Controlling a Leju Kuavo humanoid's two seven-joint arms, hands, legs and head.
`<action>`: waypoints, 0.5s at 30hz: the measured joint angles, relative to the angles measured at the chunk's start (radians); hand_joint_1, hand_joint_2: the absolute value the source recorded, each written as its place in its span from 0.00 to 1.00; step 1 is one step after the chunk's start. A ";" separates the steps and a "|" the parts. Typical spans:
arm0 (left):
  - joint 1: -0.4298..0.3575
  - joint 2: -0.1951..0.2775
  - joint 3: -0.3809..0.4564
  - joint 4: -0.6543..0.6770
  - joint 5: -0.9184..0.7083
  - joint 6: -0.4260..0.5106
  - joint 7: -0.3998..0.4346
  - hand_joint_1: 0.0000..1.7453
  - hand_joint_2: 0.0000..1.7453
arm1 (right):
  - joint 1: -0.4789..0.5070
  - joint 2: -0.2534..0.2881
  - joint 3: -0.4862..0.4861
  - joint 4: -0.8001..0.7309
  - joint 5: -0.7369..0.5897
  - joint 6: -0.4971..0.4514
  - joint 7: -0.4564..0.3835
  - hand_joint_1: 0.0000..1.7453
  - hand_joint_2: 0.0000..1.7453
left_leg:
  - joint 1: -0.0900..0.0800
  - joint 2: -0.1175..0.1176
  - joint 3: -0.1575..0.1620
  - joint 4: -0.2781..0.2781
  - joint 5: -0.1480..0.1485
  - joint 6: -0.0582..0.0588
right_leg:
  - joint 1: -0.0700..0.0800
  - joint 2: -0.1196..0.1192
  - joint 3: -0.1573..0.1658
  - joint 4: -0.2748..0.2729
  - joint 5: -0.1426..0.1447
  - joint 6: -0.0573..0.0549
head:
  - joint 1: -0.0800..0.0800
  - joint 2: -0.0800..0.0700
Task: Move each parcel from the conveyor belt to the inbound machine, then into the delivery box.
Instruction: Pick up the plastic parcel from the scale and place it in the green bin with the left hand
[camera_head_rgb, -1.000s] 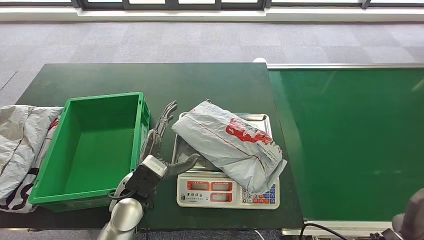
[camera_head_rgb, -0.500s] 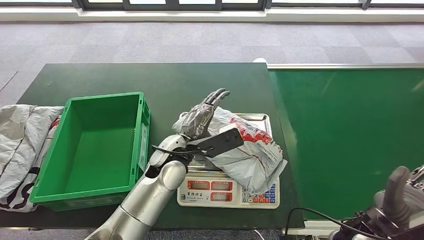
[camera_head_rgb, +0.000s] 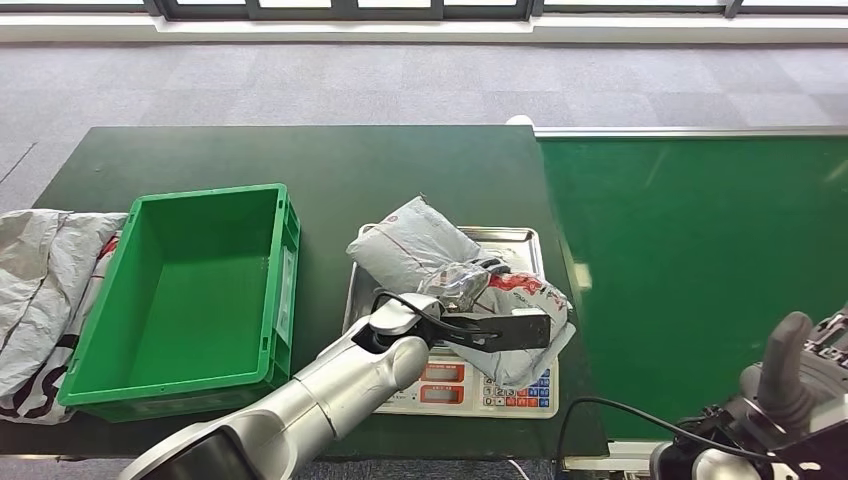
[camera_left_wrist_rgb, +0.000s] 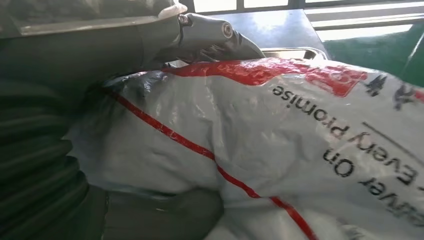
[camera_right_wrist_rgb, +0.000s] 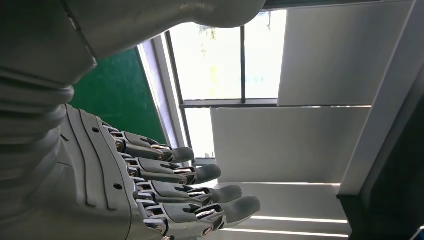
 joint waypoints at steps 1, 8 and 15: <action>-0.006 0.000 -0.010 0.016 0.005 -0.004 0.000 1.00 1.00 | -0.004 0.001 -0.002 0.003 0.002 0.003 0.003 0.00 1.00 | 0.000 0.000 0.000 0.000 0.000 0.000 | 0.000 0.000 0.000 0.000 0.000 0.000 | 0.000 0.000; -0.034 0.000 -0.028 0.080 0.018 0.018 -0.021 1.00 1.00 | -0.026 0.010 -0.003 0.020 0.023 0.019 0.020 0.00 1.00 | 0.000 0.000 0.002 0.000 0.000 0.000 | 0.000 -0.001 0.003 0.000 0.000 0.000 | 0.000 0.000; -0.024 0.001 0.005 0.093 0.010 0.107 -0.107 1.00 1.00 | -0.028 0.018 -0.005 0.025 0.034 0.028 0.028 0.00 1.00 | 0.000 0.000 0.002 0.000 0.000 0.000 | 0.000 -0.001 0.003 0.000 0.000 0.000 | 0.000 0.000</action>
